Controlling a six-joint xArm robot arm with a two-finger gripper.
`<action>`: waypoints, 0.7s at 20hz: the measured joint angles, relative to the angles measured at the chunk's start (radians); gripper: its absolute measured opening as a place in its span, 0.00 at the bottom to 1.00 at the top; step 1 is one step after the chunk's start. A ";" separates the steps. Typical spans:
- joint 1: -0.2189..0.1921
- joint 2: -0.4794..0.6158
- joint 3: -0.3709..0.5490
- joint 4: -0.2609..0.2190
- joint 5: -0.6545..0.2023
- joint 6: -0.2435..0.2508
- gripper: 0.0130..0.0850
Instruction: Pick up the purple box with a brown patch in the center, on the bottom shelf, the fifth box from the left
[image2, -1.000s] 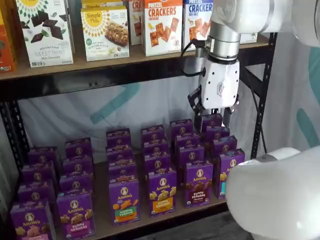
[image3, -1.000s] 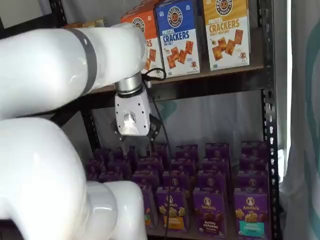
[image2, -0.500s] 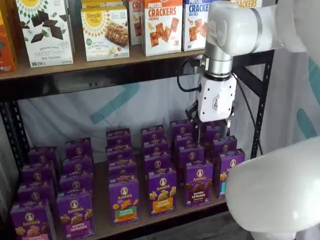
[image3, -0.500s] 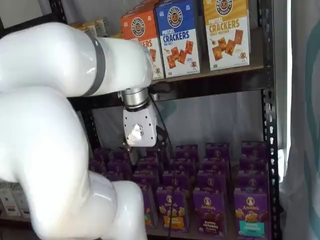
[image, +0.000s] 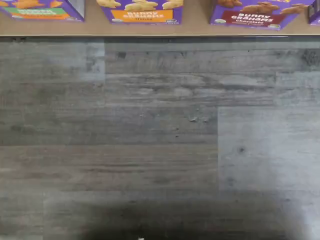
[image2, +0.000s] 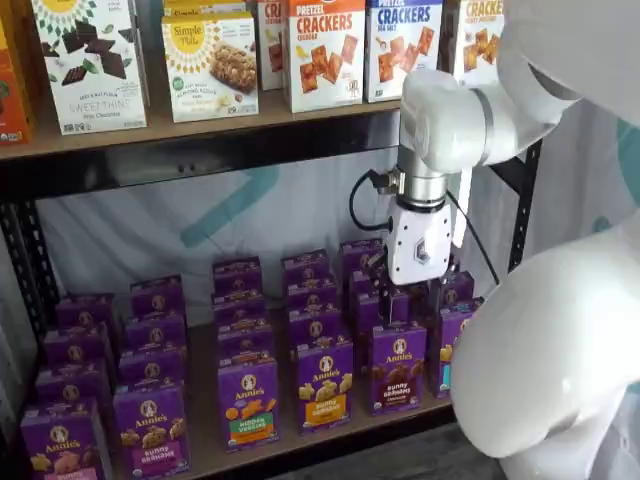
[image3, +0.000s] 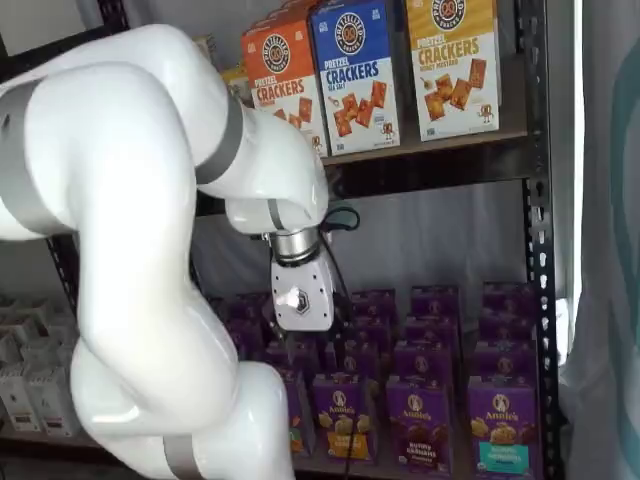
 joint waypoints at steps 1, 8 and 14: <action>-0.004 0.024 0.000 0.001 -0.024 -0.005 1.00; -0.038 0.228 -0.014 -0.021 -0.232 -0.026 1.00; -0.071 0.389 -0.057 -0.035 -0.344 -0.050 1.00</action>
